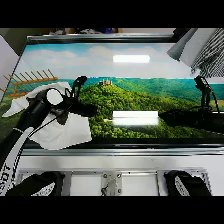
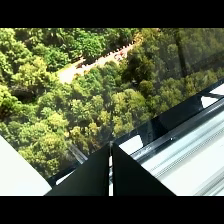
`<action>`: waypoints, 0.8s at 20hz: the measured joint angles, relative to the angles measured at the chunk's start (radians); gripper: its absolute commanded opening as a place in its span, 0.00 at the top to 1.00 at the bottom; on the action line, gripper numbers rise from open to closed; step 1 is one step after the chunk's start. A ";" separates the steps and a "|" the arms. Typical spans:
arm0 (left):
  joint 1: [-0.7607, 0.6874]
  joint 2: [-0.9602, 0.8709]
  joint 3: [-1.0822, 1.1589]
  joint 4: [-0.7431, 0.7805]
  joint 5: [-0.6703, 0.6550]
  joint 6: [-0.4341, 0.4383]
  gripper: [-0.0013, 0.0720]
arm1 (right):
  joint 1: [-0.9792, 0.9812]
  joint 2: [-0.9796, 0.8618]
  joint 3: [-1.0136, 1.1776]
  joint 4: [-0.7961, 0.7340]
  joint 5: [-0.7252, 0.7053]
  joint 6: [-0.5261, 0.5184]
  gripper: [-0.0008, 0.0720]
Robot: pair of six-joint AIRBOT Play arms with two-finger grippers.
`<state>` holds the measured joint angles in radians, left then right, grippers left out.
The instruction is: Fold the clothes and pants, and hang the long-sleeved shirts on hangers.
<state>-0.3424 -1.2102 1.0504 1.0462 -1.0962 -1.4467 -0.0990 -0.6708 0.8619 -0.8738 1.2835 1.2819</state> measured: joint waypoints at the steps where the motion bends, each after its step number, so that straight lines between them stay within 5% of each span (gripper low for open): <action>1: 0.000 0.000 0.000 0.000 0.000 0.000 0.97 | 0.000 0.000 0.000 0.000 0.000 0.000 0.98; 14: 0.000 0.000 0.000 0.000 0.015 0.000 0.94 | 0.000 0.000 0.000 0.000 0.000 0.000 0.97; 16: 0.003 0.000 0.003 0.021 0.026 0.000 0.01 | 0.000 0.000 0.000 0.000 0.000 0.000 0.97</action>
<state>-0.3397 -1.2102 1.0531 1.0676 -1.0706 -1.4467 -0.0990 -0.6708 0.8619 -0.8742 1.2831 1.2823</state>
